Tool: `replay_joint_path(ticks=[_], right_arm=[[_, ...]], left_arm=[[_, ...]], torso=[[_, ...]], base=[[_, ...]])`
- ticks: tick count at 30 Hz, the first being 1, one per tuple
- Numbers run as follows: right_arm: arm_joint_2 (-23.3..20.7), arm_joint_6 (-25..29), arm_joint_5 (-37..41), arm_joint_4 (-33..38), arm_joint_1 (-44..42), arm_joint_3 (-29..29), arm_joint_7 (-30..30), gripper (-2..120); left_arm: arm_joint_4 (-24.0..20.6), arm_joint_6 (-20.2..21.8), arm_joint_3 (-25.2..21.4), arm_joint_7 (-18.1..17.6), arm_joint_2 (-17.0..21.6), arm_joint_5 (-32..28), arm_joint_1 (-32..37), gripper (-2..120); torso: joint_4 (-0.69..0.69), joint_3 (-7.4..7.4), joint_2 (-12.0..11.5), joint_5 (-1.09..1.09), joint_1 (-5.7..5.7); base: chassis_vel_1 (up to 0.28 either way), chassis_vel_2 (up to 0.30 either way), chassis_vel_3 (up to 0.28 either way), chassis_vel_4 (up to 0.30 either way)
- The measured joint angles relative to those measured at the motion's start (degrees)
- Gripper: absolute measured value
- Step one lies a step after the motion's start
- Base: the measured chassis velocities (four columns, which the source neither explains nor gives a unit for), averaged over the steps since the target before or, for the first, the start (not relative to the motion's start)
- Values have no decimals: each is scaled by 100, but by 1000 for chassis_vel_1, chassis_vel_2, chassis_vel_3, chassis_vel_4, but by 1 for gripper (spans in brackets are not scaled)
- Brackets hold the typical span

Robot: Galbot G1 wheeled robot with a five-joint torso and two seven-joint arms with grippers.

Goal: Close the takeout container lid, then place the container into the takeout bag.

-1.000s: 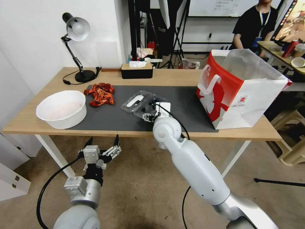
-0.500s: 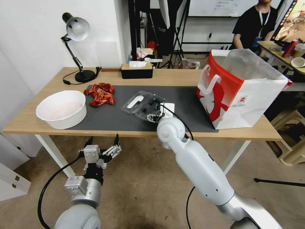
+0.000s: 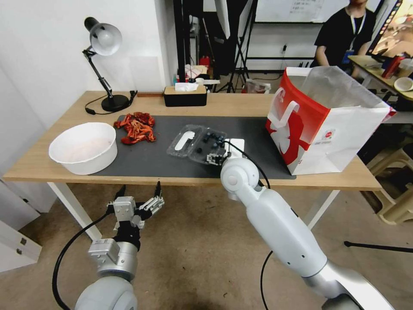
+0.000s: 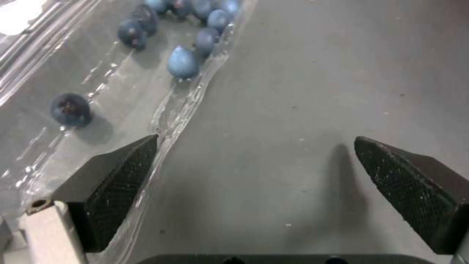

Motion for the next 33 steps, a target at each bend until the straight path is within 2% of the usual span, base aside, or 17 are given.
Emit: replay_joint_path(ticks=[9,21,24,27,28,31,33], right_arm=[[-365,0,112,129,-13,108,-39,100],[-487,1,55,262,-149,234,-217,100],[-482,8,-268,264,-212,320,-490,100],[-494,99,-958,360,-367,477,-1173,100],[-494,99,-958,360,-367,477,-1173,100],[-557,525,-1587,434,-531,579,-2040,100],[-576,642,-1719,435,-576,602,-2234,100]], left_arm=[[23,-7,41,-1,-18,22,-4,100],[38,-23,48,-12,-17,33,-5,100],[31,-25,45,-13,-18,33,2,100],[16,-46,40,-18,-26,36,15,100],[16,-46,40,-18,-26,36,15,100],[8,-58,37,-25,-30,46,19,100],[4,-59,37,-26,-32,48,18,100]], torso=[[-1,0,0,-1,0],[0,0,0,-1,0],[0,0,0,0,1],[-1,0,0,0,0],[-1,0,0,0,0],[0,0,0,-1,0],[0,0,0,-1,0]], base=[[0,0,0,0],[0,0,0,0],[0,0,0,0],[0,0,0,0],[0,0,0,0],[0,0,0,0],[0,0,0,0]])
